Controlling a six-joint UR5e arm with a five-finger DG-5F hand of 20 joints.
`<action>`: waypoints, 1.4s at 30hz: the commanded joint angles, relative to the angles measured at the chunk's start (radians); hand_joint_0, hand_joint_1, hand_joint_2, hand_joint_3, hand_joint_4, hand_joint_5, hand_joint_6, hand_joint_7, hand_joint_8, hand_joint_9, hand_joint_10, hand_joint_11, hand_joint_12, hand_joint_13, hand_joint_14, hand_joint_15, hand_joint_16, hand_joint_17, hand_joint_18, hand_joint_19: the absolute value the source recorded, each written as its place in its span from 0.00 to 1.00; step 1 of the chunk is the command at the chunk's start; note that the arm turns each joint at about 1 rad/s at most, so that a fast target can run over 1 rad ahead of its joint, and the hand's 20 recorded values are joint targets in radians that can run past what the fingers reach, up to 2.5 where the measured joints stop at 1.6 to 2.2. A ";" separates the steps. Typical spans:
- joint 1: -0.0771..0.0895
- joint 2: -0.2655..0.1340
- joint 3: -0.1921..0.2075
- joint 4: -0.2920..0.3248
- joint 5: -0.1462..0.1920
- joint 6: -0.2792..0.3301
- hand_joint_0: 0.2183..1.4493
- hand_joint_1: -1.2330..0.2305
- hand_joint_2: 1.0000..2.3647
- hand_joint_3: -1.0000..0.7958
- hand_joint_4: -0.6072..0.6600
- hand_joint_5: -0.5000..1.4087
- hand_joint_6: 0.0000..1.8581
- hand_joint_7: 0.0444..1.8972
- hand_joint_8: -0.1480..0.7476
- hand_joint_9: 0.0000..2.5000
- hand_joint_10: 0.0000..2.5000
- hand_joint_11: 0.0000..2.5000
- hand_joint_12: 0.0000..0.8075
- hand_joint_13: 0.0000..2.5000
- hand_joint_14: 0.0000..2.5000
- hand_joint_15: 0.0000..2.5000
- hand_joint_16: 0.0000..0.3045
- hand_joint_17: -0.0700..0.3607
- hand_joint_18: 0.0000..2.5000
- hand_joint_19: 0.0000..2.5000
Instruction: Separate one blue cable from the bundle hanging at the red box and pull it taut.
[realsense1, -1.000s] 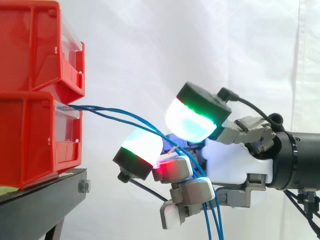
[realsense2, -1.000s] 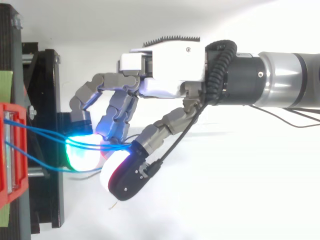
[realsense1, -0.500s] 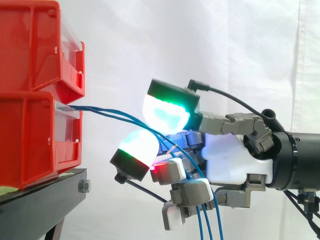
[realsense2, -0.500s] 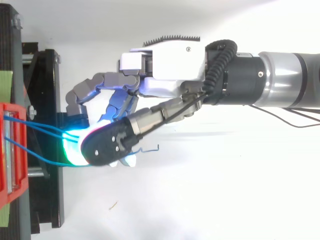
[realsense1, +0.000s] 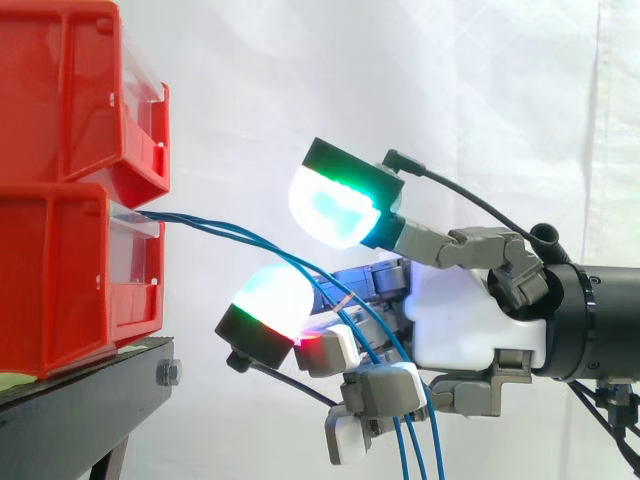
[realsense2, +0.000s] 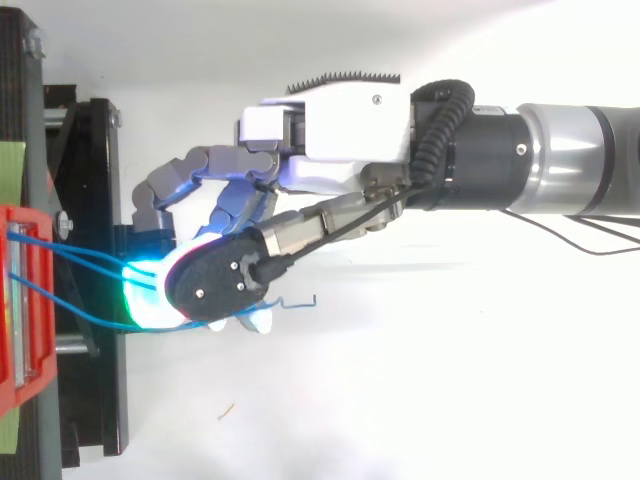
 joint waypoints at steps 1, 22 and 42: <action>0.000 0.009 0.000 -0.002 -0.002 -0.051 0.37 0.56 0.01 0.34 0.61 0.19 0.31 0.63 0.51 0.40 0.01 0.39 0.47 0.46 0.01 0.38 0.14 0.39 0.37 0.28; 0.000 0.036 -0.001 -0.069 0.001 -0.091 0.46 0.31 0.01 0.49 0.61 0.15 0.46 0.46 0.50 0.35 0.01 0.40 0.46 0.44 0.01 0.37 0.14 0.39 0.35 0.26; 0.003 0.038 -0.008 -0.073 0.009 -0.091 0.29 0.41 0.00 0.28 0.63 0.17 0.46 0.49 0.52 0.38 0.01 0.40 0.48 0.46 0.01 0.37 0.14 0.38 0.37 0.26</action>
